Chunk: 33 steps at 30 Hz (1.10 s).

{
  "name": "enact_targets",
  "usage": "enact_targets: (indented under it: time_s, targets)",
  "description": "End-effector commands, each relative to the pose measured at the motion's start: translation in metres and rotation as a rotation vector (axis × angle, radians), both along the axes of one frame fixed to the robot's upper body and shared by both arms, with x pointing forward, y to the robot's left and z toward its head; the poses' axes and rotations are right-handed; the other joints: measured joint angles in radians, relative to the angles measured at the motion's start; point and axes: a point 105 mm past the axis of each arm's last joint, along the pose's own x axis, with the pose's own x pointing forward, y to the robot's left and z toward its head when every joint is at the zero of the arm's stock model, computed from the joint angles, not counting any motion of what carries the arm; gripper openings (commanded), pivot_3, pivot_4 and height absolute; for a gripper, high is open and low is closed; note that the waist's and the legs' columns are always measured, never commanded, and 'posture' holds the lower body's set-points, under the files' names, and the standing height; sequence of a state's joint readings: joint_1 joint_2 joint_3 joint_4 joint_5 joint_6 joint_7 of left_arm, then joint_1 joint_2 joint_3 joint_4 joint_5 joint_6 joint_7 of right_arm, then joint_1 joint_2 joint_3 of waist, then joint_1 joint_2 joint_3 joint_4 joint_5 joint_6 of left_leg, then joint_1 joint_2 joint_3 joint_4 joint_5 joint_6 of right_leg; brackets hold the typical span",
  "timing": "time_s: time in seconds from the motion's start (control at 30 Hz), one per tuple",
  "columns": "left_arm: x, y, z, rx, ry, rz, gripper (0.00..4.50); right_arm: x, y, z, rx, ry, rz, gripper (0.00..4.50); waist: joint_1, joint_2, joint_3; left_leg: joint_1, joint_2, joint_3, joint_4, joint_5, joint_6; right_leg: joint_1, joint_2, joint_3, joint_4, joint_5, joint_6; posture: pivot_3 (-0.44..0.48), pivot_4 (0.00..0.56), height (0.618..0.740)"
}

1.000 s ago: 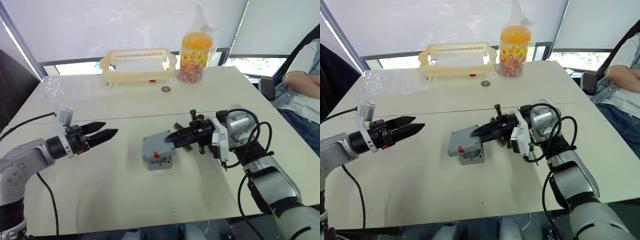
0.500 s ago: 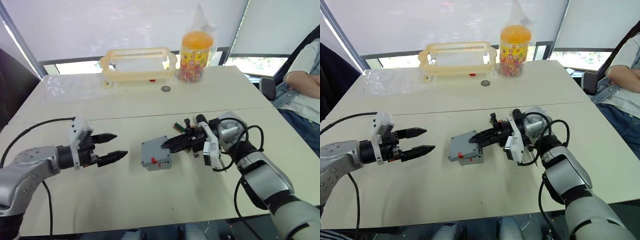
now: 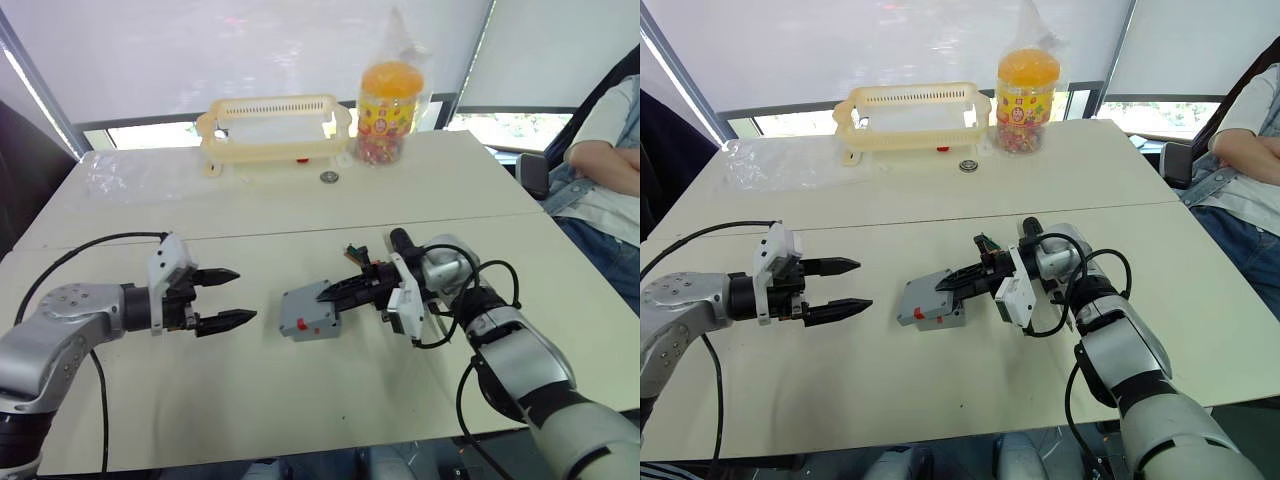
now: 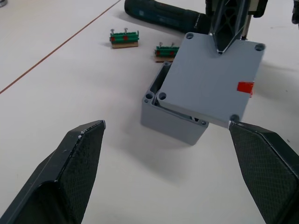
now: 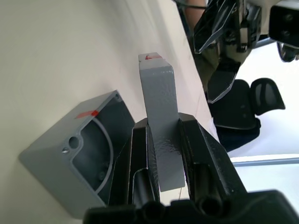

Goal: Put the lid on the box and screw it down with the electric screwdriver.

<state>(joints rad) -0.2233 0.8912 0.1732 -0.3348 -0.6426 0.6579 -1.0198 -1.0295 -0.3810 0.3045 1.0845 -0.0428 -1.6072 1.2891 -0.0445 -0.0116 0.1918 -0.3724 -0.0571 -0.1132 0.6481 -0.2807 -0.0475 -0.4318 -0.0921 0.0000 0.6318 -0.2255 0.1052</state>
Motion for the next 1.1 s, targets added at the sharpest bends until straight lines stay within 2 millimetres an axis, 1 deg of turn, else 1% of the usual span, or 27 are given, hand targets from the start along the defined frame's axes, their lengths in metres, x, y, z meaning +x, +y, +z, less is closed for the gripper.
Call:
enact_targets:
  time_s: [0.03, 0.2, 0.27, 0.33, 0.4, 0.47, 0.5, 0.63, 0.7, 0.77, 0.83, 0.87, 0.93, 0.97, 1.03, 1.07, 1.1]
  targets:
    - [-0.001, -0.001, 0.006, 0.008, -0.039, -0.009, 4.34, 0.004, 0.004, 0.016, 0.039, -0.067, -0.008, 0.16, 0.0, 0.0, 0.0, 0.0, 0.0, 0.0, 0.0, 0.0, 0.0, 0.0, 0.0, 0.0, 0.0, 0.0, 0.0, 0.0, 0.15, 0.74]
    - [-0.003, -0.002, 0.003, -0.002, -0.03, -0.009, 4.34, 0.009, 0.001, 0.012, 0.014, -0.115, -0.033, 0.16, 0.0, 0.0, 0.0, 0.0, 0.0, 0.001, 0.0, 0.001, -0.002, -0.001, 0.0, 0.001, 0.0, 0.0, 0.0, 0.0, 0.15, 0.74]
    - [-0.003, -0.004, 0.003, -0.007, -0.03, -0.009, 4.34, 0.011, -0.002, 0.006, -0.013, -0.135, -0.042, 0.16, 0.0, 0.0, 0.0, 0.0, 0.0, 0.001, 0.0, 0.001, -0.003, -0.001, 0.0, 0.001, 0.0, 0.0, 0.0, 0.0, 0.15, 0.74]
    - [-0.004, -0.006, 0.003, -0.011, -0.031, -0.009, 4.34, 0.021, -0.003, -0.001, -0.035, -0.183, -0.087, 0.16, 0.001, 0.0, 0.0, -0.001, -0.001, 0.001, 0.0, 0.002, -0.003, -0.002, 0.0, 0.001, 0.001, 0.0, 0.0, 0.0, 0.15, 0.74]
    - [-0.003, -0.006, 0.002, -0.015, -0.03, -0.009, 4.34, 0.035, -0.004, -0.009, -0.034, -0.301, -0.11, 0.16, 0.001, -0.001, -0.001, -0.002, -0.002, 0.004, -0.001, 0.003, -0.006, -0.007, 0.0, 0.007, 0.005, 0.0, 0.0, 0.0, 0.15, 0.74]
    - [-0.002, -0.006, 0.002, -0.018, -0.03, -0.009, 4.34, 0.041, -0.007, -0.013, -0.01, -0.411, -0.063, 0.16, 0.0, -0.002, -0.001, -0.002, -0.003, 0.008, -0.002, 0.004, -0.008, -0.012, 0.0, 0.012, 0.01, -0.001, -0.002, 0.0, 0.15, 0.74]
    - [-0.002, -0.005, 0.002, -0.025, -0.029, -0.009, 4.34, 0.041, -0.008, -0.015, 0.006, -0.447, -0.022, 0.16, 0.0, -0.003, -0.001, -0.001, -0.003, 0.009, -0.002, 0.005, -0.009, -0.014, 0.0, 0.015, 0.014, -0.003, -0.004, 0.0, 0.15, 0.74]
    - [-0.001, -0.004, 0.001, -0.036, -0.021, -0.007, 4.34, 0.037, -0.014, -0.016, 0.065, -0.501, 0.106, 0.16, 0.0, -0.003, -0.001, 0.0, -0.001, 0.011, -0.004, 0.007, -0.012, -0.015, 0.002, 0.018, 0.016, -0.005, -0.009, 0.0, 0.15, 0.74]
    - [-0.002, -0.003, -0.002, -0.036, -0.015, -0.005, 4.34, 0.034, -0.014, -0.009, 0.118, -0.523, 0.152, 0.16, 0.001, -0.003, -0.001, 0.0, -0.001, 0.015, -0.004, 0.007, -0.012, -0.015, 0.002, 0.018, 0.016, -0.005, -0.008, 0.0, 0.15, 0.74]
    - [-0.003, -0.002, -0.007, -0.037, 0.001, -0.001, 4.34, 0.03, -0.012, 0.014, 0.239, -0.552, 0.194, 0.16, 0.0, -0.002, -0.001, 0.0, -0.001, 0.016, -0.004, 0.007, -0.012, -0.015, 0.002, 0.018, 0.016, -0.004, -0.007, 0.0, 0.15, 0.74]
    - [-0.004, -0.001, -0.01, -0.039, 0.009, 0.002, 4.34, 0.026, -0.012, 0.029, 0.308, -0.568, 0.225, 0.16, -0.002, -0.002, -0.001, 0.0, -0.001, 0.019, -0.004, 0.006, -0.011, -0.015, 0.002, 0.019, 0.015, -0.003, -0.006, 0.0, 0.15, 0.74]
    - [-0.005, -0.001, -0.011, -0.041, 0.012, 0.005, 4.34, 0.024, -0.011, 0.036, 0.34, -0.568, 0.229, 0.16, -0.003, -0.002, -0.001, 0.0, 0.0, 0.019, -0.004, 0.006, -0.011, -0.015, 0.003, 0.019, 0.015, -0.003, -0.006, 0.0, 0.15, 0.74]
    - [-0.006, -0.002, -0.014, -0.045, 0.018, 0.005, 4.34, 0.017, -0.008, 0.059, 0.421, -0.544, 0.24, 0.16, -0.003, -0.002, -0.001, 0.0, 0.001, 0.02, -0.004, 0.006, -0.011, -0.016, 0.004, 0.02, 0.016, -0.003, -0.006, 0.0, 0.15, 0.74]
    - [-0.007, -0.003, -0.014, -0.046, 0.019, 0.004, 4.34, 0.013, -0.007, 0.067, 0.444, -0.532, 0.248, 0.16, -0.004, -0.002, -0.001, 0.0, 0.001, 0.02, -0.004, 0.006, -0.01, -0.016, 0.004, 0.02, 0.016, -0.003, -0.006, 0.0, 0.15, 0.74]
    - [-0.008, -0.007, -0.015, -0.055, 0.022, -0.006, 4.34, 0.006, -0.007, 0.071, 0.453, -0.501, 0.258, 0.16, -0.003, -0.003, -0.001, 0.0, 0.002, 0.021, -0.004, 0.006, -0.01, -0.016, 0.005, 0.02, 0.016, -0.003, -0.006, 0.0, 0.15, 0.74]
    - [-0.008, -0.009, -0.015, -0.057, 0.023, -0.01, 4.34, 0.004, -0.007, 0.071, 0.45, -0.494, 0.261, 0.16, -0.003, -0.003, -0.002, 0.0, 0.002, 0.021, -0.004, 0.005, -0.009, -0.016, 0.005, 0.02, 0.016, -0.003, -0.006, 0.0, 0.15, 0.74]
    - [-0.01, -0.016, -0.017, -0.052, 0.021, -0.034, 4.34, 0.002, -0.007, 0.067, 0.435, -0.48, 0.264, 0.16, -0.003, -0.003, -0.002, 0.0, 0.002, 0.021, -0.004, 0.005, -0.008, -0.016, 0.005, 0.02, 0.015, -0.003, -0.006, 0.0, 0.15, 0.74]
